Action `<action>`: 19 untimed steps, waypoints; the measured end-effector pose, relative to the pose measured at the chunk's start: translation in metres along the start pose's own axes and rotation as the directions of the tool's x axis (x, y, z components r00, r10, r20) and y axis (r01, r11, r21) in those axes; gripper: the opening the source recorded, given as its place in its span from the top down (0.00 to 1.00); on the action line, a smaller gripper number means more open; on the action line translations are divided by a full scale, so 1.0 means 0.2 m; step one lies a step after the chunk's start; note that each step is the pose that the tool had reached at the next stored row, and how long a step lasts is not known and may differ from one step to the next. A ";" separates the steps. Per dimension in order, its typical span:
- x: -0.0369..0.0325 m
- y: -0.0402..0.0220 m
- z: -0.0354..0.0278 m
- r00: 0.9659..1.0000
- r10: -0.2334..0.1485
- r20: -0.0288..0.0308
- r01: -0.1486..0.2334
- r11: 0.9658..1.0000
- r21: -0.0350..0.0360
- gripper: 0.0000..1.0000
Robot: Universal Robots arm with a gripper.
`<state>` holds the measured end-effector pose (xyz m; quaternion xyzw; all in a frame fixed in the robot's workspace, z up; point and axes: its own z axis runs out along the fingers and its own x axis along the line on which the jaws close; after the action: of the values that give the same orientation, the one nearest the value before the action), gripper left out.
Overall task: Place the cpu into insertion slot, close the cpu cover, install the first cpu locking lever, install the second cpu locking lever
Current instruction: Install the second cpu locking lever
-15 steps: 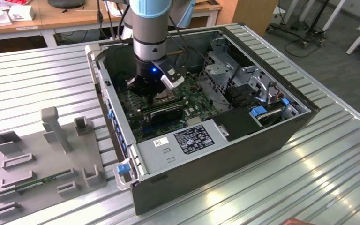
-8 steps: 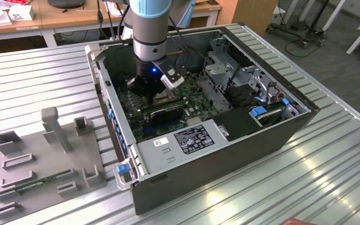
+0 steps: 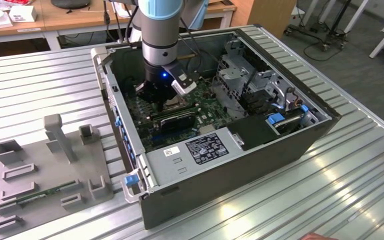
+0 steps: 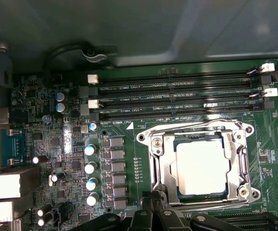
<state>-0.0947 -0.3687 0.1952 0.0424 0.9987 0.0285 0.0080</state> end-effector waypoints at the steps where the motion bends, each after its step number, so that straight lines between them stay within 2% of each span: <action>1: 0.000 0.000 0.000 1.000 0.000 0.000 0.000 1.000 0.000 0.89; 19: 0.000 -0.001 0.002 1.000 0.000 0.000 0.000 1.000 0.000 0.89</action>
<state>-0.0947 -0.3688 0.1947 0.0424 0.9987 0.0285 0.0080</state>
